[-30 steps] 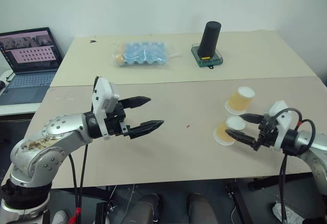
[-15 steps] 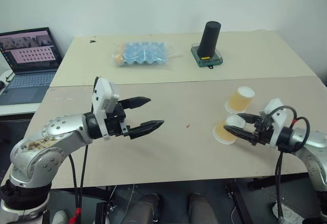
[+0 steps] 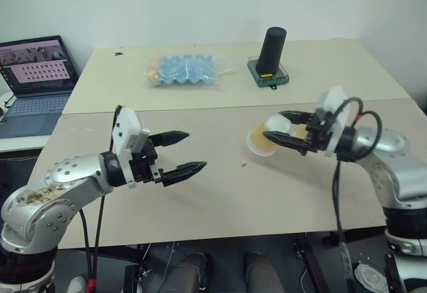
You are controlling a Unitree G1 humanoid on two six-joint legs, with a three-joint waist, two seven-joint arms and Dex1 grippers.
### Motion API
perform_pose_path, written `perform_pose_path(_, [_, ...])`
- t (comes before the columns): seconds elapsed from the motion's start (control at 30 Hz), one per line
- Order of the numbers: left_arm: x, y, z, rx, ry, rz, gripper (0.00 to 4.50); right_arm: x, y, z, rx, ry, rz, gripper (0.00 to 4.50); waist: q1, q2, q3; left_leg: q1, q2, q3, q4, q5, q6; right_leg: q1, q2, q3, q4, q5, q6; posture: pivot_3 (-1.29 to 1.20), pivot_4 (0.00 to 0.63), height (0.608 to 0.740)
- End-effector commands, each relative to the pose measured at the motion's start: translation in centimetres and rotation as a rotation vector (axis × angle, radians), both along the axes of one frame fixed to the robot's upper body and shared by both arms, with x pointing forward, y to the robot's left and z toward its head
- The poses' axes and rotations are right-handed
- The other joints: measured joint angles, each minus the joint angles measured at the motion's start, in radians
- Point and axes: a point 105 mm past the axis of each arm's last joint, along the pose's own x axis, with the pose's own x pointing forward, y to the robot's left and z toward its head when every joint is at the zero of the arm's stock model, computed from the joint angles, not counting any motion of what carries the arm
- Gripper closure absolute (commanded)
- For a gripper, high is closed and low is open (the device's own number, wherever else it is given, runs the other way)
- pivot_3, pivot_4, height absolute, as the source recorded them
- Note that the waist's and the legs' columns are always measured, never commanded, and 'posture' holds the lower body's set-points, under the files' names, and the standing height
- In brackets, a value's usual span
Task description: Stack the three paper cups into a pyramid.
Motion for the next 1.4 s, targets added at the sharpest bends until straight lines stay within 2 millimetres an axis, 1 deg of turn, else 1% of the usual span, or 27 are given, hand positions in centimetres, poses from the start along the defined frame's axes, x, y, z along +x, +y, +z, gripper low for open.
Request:
perform_pose_path(0.03, [-0.2, 1.0, 0.2, 0.041, -0.045, 0.026, 0.00, -0.5, 3.5, -0.5, -0.037, 0.009, 0.144, 1.67, 0.000, 0.000, 0.000, 0.000, 0.000, 0.000, 0.000, 0.000, 0.000, 0.000, 0.000, 0.000, 0.000, 0.000, 0.000, 0.00, 0.150, 0.728])
perform_pose_path(0.1, [0.0, 1.7, 0.0, 0.054, -0.045, 0.050, 0.00, -0.5, 4.7, -1.2, -0.064, 0.024, 0.190, 1.67, 0.000, 0.000, 0.000, -0.001, 0.001, 0.000, 0.000, 0.000, -0.001, -0.001, 0.001, 0.000, 0.000, 0.000, -0.001, 0.00, 0.150, 0.728])
perform_pose_path(0.17, [0.3, 2.7, -0.4, 0.083, -0.051, 0.084, 0.00, -0.5, 5.9, -2.4, -0.091, 0.050, 0.238, 1.67, 0.003, 0.000, 0.000, -0.001, 0.001, 0.000, 0.000, 0.000, -0.001, -0.003, 0.002, 0.000, 0.001, 0.001, -0.001, 0.00, 0.150, 0.728])
perform_pose_path(0.2, [0.4, 3.0, -0.5, 0.094, -0.054, 0.092, 0.00, -0.5, 6.2, -2.8, -0.099, 0.058, 0.251, 1.67, 0.004, 0.000, 0.000, -0.001, 0.002, 0.000, 0.000, 0.000, -0.001, -0.006, 0.002, 0.000, 0.000, 0.001, -0.001, 0.00, 0.150, 0.728])
perform_pose_path(0.33, [0.3, 3.3, -0.5, 0.098, -0.062, 0.098, 0.00, 0.2, 7.1, -3.9, -0.123, 0.074, 0.267, 1.67, 0.003, 0.000, 0.000, -0.002, 0.002, 0.000, 0.000, 0.000, -0.002, -0.008, 0.003, 0.000, 0.001, 0.002, -0.003, 0.00, 0.150, 0.728])
perform_pose_path(0.5, [0.1, 3.4, -0.5, 0.103, -0.066, 0.102, 0.00, 1.3, 7.7, -4.3, -0.137, 0.071, 0.254, 1.67, 0.000, 0.000, 0.000, -0.002, 0.004, 0.000, 0.000, 0.001, -0.004, -0.009, 0.006, 0.001, 0.001, 0.003, -0.004, 0.00, 0.150, 0.728])
perform_pose_path(0.63, [0.0, 3.3, -0.5, 0.103, -0.066, 0.098, 0.00, 1.7, 7.9, -4.4, -0.140, 0.066, 0.251, 1.67, -0.002, 0.000, 0.000, -0.002, 0.008, 0.001, 0.000, 0.002, -0.010, -0.010, 0.009, 0.001, 0.001, 0.004, -0.005, 0.00, 0.150, 0.728])
perform_pose_path(0.73, [-0.1, 3.2, -0.5, 0.102, -0.066, 0.096, 0.00, 1.9, 8.0, -4.2, -0.138, 0.056, 0.248, 1.67, -0.003, 0.000, 0.000, -0.002, 0.010, 0.001, 0.000, 0.002, -0.011, -0.010, 0.011, 0.001, 0.001, 0.004, -0.005, 0.00, 0.150, 0.728])
perform_pose_path(0.77, [-0.1, 3.2, -0.5, 0.101, -0.067, 0.095, 0.00, 1.9, 7.9, -4.2, -0.137, 0.052, 0.247, 1.67, -0.004, 0.000, 0.000, -0.002, 0.011, 0.002, 0.000, 0.001, -0.011, -0.010, 0.012, 0.001, 0.001, 0.004, -0.006, 0.00, 0.150, 0.728])
perform_pose_path(0.8, [-0.1, 3.1, -0.5, 0.100, -0.068, 0.095, 0.00, 1.9, 7.9, -4.1, -0.135, 0.051, 0.246, 1.30, -0.005, 0.000, 0.000, -0.002, 0.012, 0.002, 0.000, 0.001, -0.011, -0.010, 0.013, 0.001, 0.001, 0.005, -0.007, 0.00, 0.150, 0.728])
perform_pose_path(0.83, [0.0, 3.1, -0.5, 0.100, -0.068, 0.095, 0.00, 2.0, 7.9, -4.1, -0.134, 0.049, 0.245, 0.82, -0.005, 0.000, 0.000, -0.002, 0.012, 0.002, 0.000, 0.001, -0.011, -0.010, 0.013, 0.001, 0.001, 0.005, -0.007, 0.00, 0.150, 0.728])
perform_pose_path(0.93, [0.0, 3.1, -0.5, 0.101, -0.071, 0.095, 0.00, 2.0, 7.8, -4.0, -0.133, 0.044, 0.238, 0.01, -0.007, 0.000, 0.000, -0.002, 0.014, 0.002, 0.000, 0.001, -0.012, -0.010, 0.015, 0.001, 0.001, 0.005, -0.007, 0.00, 0.150, 0.728])
perform_pose_path(1.07, [0.1, 3.0, -0.5, 0.098, -0.071, 0.093, 0.00, 1.7, 7.6, -3.9, -0.135, 0.052, 0.245, 0.01, -0.011, 0.000, 0.000, -0.002, 0.015, 0.002, 0.000, 0.001, -0.013, -0.011, 0.015, 0.001, 0.001, 0.005, -0.008, 0.00, 0.150, 0.728])
perform_pose_path(1.27, [0.3, 2.8, -0.5, 0.094, -0.073, 0.088, 0.00, 1.2, 6.6, -3.9, -0.144, 0.063, 0.234, 0.01, -0.011, 0.000, 0.000, -0.002, 0.015, 0.002, 0.000, 0.000, -0.013, -0.011, 0.015, 0.001, 0.001, 0.005, -0.008, 0.00, 0.150, 0.728])
perform_pose_path(1.4, [0.3, 2.5, -0.5, 0.088, -0.072, 0.076, 0.00, 0.3, 3.3, -4.5, -0.170, 0.082, 0.164, 0.01, -0.002, 0.000, 0.000, -0.002, 0.015, 0.002, 0.000, 0.000, -0.012, -0.011, 0.015, 0.001, 0.001, 0.005, -0.008, 0.00, 0.150, 0.728])
